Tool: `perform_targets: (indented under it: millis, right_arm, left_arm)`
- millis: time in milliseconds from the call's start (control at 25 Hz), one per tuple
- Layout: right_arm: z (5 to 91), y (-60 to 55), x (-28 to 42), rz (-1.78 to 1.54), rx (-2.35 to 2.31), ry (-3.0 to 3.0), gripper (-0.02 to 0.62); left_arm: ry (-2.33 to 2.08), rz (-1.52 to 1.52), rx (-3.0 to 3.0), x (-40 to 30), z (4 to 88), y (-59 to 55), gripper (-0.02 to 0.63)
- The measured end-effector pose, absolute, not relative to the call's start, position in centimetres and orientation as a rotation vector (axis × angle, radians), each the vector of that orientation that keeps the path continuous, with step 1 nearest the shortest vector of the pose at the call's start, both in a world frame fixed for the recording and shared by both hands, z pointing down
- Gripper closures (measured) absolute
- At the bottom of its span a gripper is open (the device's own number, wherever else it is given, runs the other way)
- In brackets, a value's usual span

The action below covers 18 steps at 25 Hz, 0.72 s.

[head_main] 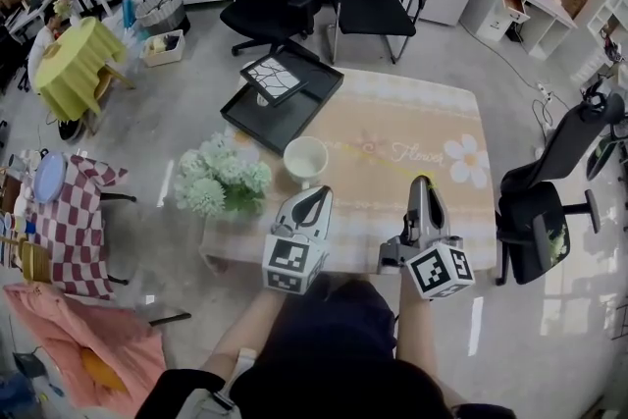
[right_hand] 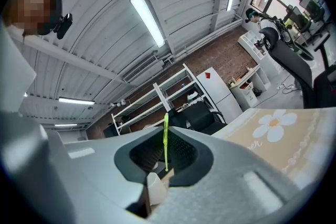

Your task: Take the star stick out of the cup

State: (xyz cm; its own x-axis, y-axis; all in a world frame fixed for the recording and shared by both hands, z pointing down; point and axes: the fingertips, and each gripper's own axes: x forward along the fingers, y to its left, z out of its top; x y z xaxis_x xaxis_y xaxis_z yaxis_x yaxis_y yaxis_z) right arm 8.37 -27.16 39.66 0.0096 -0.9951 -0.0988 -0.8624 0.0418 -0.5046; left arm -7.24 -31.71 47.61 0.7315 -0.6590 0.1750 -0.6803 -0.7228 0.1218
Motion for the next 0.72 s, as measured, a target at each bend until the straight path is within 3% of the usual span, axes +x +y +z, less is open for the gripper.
perform_targets:
  millis: [720]
  right_arm:
    - [42.8, -22.8, 13.9, -0.44, -2.068, 1.744, 0.58]
  left_arm:
    - [-0.909, 0.216, 2.796, -2.6, 48.3, -30.0, 0.595]
